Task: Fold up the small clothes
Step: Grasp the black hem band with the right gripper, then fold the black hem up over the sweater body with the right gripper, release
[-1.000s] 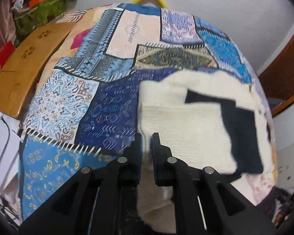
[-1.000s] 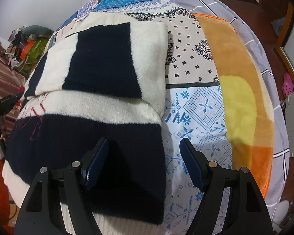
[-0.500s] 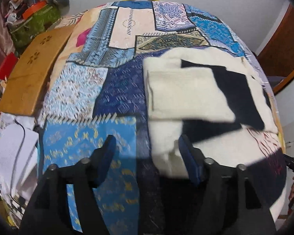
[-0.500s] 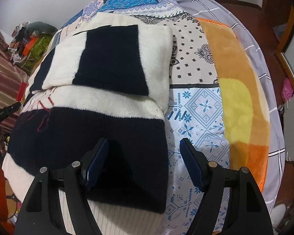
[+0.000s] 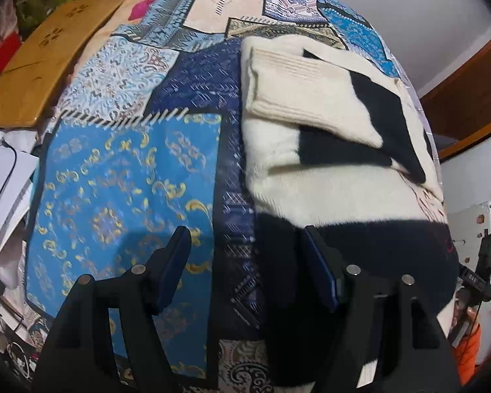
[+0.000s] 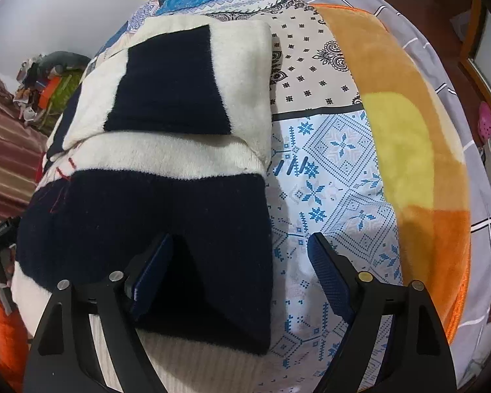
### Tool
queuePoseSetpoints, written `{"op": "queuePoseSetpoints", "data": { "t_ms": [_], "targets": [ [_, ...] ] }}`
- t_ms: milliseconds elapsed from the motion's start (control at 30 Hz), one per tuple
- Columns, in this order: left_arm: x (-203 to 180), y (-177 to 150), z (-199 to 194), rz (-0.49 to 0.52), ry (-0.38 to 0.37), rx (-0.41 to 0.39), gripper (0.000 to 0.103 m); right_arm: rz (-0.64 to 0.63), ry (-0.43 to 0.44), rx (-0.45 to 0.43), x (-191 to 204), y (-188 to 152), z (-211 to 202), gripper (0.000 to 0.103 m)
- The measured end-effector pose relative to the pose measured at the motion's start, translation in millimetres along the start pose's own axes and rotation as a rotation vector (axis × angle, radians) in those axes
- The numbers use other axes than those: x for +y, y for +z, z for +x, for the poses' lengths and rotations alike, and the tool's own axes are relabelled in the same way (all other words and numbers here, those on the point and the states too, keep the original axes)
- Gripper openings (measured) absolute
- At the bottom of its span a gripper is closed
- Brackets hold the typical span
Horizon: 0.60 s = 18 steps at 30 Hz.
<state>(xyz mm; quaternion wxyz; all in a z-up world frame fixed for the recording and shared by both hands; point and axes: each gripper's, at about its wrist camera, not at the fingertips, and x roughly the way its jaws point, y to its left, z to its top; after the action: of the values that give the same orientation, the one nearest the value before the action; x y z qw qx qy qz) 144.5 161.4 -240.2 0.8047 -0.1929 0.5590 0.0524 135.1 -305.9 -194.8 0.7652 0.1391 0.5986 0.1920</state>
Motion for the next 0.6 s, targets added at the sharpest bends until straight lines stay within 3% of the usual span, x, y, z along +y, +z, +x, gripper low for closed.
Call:
{"op": "queuePoseSetpoints", "data": {
  "t_ms": [100, 333, 433, 600],
  "targets": [
    [-4, -3, 0, -0.001, -0.009, -0.002, 0.069, -0.001, 0.045, 0.0, 4, -1, -1, 0.055],
    [-9, -9, -1, -0.043, -0.147, 0.03, 0.056, -0.033, 0.084, -0.016, 20, -3, -5, 0.02],
    [-13, -12, -5, -0.02, -0.172, 0.027, 0.043, -0.045, 0.074, -0.032, 25, -1, -5, 0.011],
    [-25, -13, -12, 0.016, -0.198, 0.019, 0.018, -0.089, 0.067, -0.056, 36, 8, -7, 0.01]
  ]
}}
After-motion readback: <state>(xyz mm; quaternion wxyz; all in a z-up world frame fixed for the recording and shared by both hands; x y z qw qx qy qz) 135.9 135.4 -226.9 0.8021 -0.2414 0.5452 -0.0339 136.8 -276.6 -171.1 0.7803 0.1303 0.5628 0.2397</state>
